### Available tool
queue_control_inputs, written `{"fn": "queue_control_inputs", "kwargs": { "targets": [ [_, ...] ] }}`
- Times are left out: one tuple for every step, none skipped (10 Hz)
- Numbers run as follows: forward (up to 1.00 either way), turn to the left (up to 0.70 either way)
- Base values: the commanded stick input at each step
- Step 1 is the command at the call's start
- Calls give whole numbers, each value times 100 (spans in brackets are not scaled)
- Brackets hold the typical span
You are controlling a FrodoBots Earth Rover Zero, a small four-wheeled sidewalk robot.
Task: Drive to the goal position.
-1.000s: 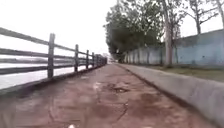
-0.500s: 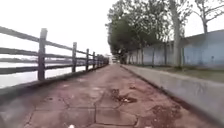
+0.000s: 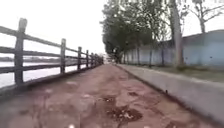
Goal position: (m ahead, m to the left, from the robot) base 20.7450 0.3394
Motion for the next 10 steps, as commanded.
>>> {"fn": "queue_control_inputs", "kwargs": {
  "targets": [
    [100, 8],
    [100, -9],
    [100, -32],
    [100, -22],
    [100, -1],
    [100, 8],
    [100, 8],
    [100, 8],
    [100, 8],
    [100, 8]
  ]
}}
